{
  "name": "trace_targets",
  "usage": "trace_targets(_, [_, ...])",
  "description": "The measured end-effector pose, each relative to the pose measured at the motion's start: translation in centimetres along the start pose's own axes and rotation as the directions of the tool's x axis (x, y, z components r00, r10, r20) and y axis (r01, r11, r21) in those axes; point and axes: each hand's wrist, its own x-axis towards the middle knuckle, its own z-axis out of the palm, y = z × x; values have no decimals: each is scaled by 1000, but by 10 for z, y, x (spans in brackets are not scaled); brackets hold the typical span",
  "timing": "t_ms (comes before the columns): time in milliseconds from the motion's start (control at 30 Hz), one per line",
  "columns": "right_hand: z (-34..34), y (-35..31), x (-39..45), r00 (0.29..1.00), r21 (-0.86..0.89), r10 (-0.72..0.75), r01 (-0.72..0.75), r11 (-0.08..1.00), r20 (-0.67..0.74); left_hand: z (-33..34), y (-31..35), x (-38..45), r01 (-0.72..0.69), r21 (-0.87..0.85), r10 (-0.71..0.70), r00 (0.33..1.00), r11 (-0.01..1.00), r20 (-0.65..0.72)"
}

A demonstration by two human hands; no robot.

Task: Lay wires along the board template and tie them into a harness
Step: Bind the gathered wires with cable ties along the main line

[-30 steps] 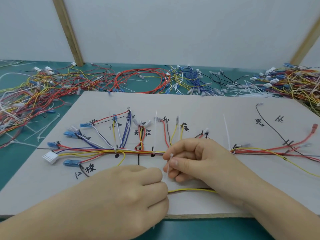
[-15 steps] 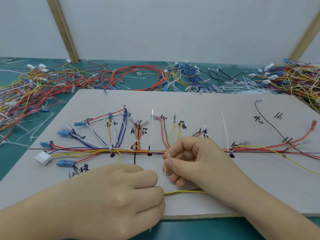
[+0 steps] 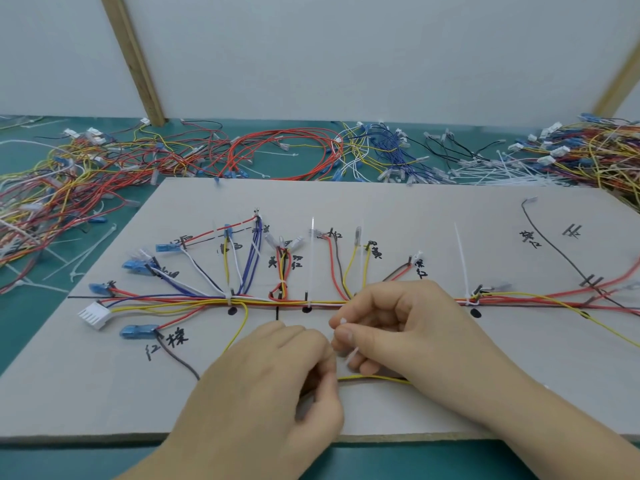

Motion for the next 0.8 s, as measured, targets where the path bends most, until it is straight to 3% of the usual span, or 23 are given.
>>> trace_targets(67, [-1, 1, 0, 1000, 6, -7, 7, 1000, 8, 1, 0, -2, 71, 12, -71, 997, 997, -4])
trace_targets(800, [-1, 5, -4, 997, -59, -77, 78, 995, 16, 9, 2, -2, 157, 20, -156, 987, 987, -45])
